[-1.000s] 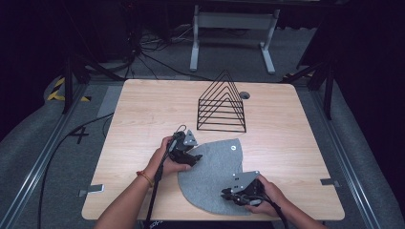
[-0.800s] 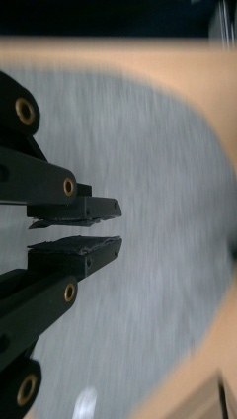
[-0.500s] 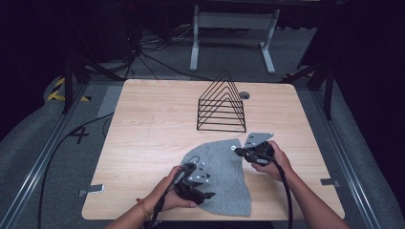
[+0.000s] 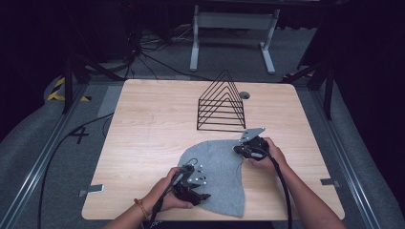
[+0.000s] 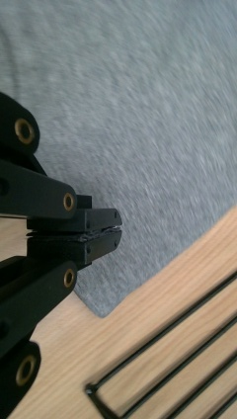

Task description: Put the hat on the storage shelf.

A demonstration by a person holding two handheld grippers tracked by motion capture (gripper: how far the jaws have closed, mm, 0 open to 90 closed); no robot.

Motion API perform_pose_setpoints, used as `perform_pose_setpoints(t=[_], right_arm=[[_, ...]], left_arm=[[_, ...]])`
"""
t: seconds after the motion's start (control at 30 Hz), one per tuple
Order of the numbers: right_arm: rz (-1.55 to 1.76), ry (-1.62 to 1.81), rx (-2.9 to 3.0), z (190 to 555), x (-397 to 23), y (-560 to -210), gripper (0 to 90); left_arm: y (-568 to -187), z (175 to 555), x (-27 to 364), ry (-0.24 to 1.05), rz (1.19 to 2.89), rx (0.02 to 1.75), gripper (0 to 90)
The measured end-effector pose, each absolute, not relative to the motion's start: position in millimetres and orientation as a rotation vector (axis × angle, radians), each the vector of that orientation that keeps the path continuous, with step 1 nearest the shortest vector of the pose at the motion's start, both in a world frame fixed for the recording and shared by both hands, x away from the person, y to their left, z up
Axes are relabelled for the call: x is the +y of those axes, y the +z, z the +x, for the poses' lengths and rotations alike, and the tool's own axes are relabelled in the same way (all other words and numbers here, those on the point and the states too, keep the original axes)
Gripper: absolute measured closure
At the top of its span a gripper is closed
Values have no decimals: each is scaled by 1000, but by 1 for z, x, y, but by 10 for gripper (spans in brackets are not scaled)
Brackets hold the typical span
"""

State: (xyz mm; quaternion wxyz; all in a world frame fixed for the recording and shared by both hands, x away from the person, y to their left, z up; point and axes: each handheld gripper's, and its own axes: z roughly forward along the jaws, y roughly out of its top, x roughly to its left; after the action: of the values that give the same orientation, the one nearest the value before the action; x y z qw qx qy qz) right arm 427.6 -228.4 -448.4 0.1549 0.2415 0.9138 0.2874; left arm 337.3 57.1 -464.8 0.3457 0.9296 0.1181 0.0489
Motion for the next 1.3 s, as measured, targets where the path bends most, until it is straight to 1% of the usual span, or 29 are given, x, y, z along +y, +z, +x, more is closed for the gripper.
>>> perform_pose_setpoints(t=[0.1, 0.2, 0.23, 0.33, 0.47, 0.6, 0.67, 0.7, 0.77, 0.83, 0.87, 0.93, 0.97, 1.03, 1.07, 1.1, 1.23, 1.3], right_arm=[[674, 789, 2634, 417, -236, -447, 895], [670, 772, 2663, 405, -243, -445, 896], [666, 765, 2666, 401, -244, -445, 896], [662, 765, 2691, 384, -248, -444, 897], [660, 774, 2713, 358, -245, -444, 897], [607, 805, 2791, 330, -236, -444, 897], [603, 819, 2806, 326, -235, -444, 896], [587, 825, 2814, 322, -234, -444, 886], [566, 841, 2811, 320, -232, -442, 789], [577, 877, 2759, 325, -232, -435, 712], [607, 921, 2724, 332, -234, -429, 657], [667, 949, 2652, 347, -237, -423, 584], [695, 953, 2623, 355, -239, -422, 562], [774, 926, 2612, 381, -239, -427, 463], [803, 902, 2614, 390, -237, -431, 433], [832, 897, 2628, 400, -234, -435, 429], [847, 833, 2623, 418, -221, -448, 370], [887, 847, 2609, 424, -219, -450, 322]], left_arm=[[-466, 348, 72, 161, 2391, 398, 372], [-466, 357, 82, 192, 2382, 433, 370], [-467, 362, 87, 203, 2369, 478, 370], [-467, 371, 94, 223, 2352, 543, 365], [-469, 383, 101, 262, 2313, 624, 354], [-469, 392, 99, 303, 2298, 655, 343], [-470, 395, 99, 308, 2294, 668, 339], [-469, 397, 98, 301, 2291, 698, 322], [-467, 399, 100, 297, 2295, 717, 295], [-466, 399, 104, 285, 2291, 733, 285], [-467, 399, 105, 281, 2295, 741, 265], [-468, 400, 108, 281, 2285, 761, 257], [-468, 401, 112, 262, 2281, 788, 252], [-470, 402, 115, 252, 2275, 813, 236], [-470, 402, 116, 240, 2274, 804, 223], [-469, 402, 116, 245, 2289, 797, 224], [-469, 398, 112, 247, 2311, 774, 201], [-468, 397, 109, 234, 2330, 759, 199]])
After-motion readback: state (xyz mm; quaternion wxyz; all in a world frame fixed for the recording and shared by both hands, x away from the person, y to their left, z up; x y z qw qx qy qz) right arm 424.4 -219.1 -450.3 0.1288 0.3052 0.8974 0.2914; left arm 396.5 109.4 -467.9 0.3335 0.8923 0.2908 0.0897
